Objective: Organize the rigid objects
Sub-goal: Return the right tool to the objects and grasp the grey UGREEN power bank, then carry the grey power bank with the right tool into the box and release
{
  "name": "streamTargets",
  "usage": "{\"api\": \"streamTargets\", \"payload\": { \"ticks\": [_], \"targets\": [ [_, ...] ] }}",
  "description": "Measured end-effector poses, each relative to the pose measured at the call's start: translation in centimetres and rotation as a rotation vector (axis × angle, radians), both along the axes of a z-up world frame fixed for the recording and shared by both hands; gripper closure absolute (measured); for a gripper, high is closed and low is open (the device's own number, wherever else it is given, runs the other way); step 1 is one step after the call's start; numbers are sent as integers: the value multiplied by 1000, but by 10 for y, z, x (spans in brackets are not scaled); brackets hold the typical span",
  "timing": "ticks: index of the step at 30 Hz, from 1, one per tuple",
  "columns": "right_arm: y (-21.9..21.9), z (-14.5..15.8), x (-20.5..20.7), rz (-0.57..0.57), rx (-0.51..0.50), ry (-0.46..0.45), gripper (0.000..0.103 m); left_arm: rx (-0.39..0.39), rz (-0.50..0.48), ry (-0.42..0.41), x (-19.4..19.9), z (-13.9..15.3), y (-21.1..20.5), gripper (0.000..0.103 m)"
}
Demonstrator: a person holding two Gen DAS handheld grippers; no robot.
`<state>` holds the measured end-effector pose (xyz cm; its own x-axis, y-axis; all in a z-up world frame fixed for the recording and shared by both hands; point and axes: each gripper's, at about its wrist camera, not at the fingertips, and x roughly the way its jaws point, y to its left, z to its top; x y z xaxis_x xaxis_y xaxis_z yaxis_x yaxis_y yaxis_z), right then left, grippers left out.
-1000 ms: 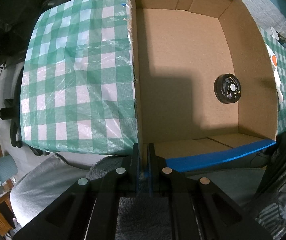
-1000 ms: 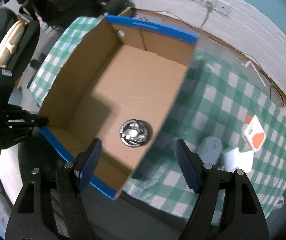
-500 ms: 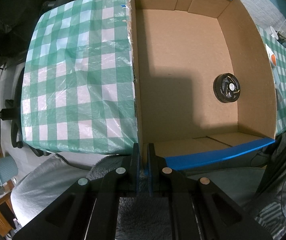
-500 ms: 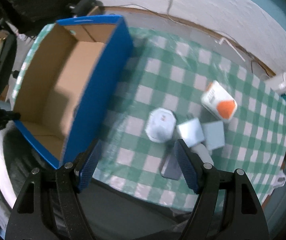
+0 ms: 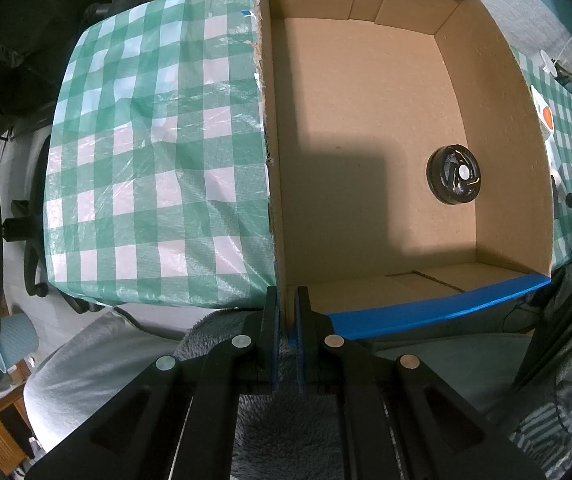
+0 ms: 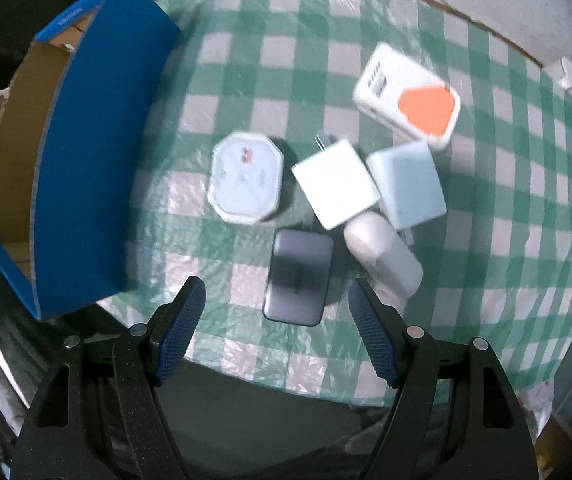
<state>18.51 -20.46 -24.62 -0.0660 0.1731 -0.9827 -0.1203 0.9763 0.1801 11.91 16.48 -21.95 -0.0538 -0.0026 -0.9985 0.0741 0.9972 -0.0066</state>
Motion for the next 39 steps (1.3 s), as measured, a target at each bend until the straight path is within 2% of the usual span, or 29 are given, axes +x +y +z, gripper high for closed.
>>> {"api": "streamTargets", "payload": {
  "ticks": [13,15,21,25,32,39],
  "targets": [
    [-1,-47,7,-44,14,77,28,14,-6,7,-2,1,-2,97],
    [-2,-51,10,-55,22,75,35,15,-7,8,-2,1,-2,97],
    [-5,-64,16,-92,36,84,41,15,-8,9,-1,1,-1,97],
    [-6,-67,22,-98,22,69,57,15,-10,9,-1,1,-2,97],
    [-4,-62,29,-88,1,36,62,15,-11,7,-2,0,-3,97],
    [0,-61,19,-88,1,46,62,15,-11,6,-1,0,-4,97]
  ]
}}
